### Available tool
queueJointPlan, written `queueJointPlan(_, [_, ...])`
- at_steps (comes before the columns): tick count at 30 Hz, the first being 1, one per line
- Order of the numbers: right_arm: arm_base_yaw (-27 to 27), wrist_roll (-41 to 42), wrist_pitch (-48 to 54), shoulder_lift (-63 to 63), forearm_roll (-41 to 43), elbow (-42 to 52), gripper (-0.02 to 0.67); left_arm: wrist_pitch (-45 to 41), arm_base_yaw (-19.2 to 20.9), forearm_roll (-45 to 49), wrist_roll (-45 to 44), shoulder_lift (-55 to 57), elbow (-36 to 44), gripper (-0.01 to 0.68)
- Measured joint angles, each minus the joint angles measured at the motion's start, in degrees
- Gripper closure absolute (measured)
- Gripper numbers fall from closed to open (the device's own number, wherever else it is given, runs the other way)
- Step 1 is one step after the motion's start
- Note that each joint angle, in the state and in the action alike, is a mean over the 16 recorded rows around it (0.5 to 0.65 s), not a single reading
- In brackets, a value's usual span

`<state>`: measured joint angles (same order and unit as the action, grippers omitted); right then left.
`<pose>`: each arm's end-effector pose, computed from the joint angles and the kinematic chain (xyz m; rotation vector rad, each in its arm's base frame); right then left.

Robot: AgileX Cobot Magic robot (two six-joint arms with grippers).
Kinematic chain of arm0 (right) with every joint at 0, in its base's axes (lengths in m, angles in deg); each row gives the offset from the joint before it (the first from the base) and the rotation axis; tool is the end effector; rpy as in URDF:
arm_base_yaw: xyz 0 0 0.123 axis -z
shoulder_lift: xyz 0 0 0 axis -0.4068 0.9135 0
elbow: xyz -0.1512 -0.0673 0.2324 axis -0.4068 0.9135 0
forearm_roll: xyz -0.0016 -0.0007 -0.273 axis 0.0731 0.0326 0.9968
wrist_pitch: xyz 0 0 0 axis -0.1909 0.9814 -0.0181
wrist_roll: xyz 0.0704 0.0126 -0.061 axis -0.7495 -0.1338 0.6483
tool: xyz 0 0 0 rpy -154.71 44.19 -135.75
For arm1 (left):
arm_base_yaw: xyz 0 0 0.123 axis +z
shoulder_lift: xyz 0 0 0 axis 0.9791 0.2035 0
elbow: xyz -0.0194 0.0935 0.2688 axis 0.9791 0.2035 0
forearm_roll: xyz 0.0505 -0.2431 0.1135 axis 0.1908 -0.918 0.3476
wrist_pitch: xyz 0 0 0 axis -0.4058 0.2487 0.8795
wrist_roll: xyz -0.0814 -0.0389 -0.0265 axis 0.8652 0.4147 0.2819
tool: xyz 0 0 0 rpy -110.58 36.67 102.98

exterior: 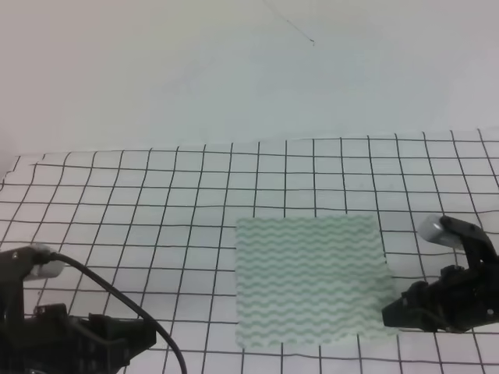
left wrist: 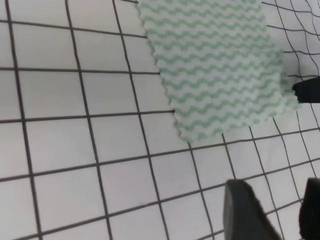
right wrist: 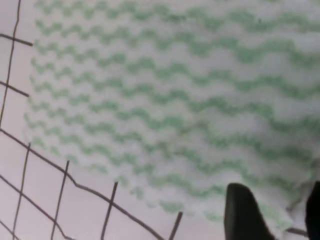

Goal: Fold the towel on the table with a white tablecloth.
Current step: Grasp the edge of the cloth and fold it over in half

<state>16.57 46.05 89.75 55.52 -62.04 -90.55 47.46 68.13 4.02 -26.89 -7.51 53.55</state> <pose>0.2704 0.0888 0.0935 -0.2431 2.7161 0.8823 0.1714 -0.0816 0.2236 0.1147 2.3333 -0.9059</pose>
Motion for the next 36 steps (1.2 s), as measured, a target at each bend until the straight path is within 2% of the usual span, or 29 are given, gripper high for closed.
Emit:
queueJointPlan(10, [-0.18, 1.11, 2.50, 0.31, -2.68, 0.00, 0.375, -0.21, 0.00, -0.12, -0.07, 0.00, 0.00, 0.429])
queueJointPlan(25, [-0.18, 11.07, 3.93, 0.28, -14.24, 0.00, 0.419, -0.56, -0.01, -0.69, -2.61, 0.02, -0.04, 0.424])
queueJointPlan(36, [-0.18, 11.39, 5.92, -1.41, -10.66, 0.00, 0.418, -3.62, -1.29, -4.40, -11.27, 5.24, -4.19, 0.410])
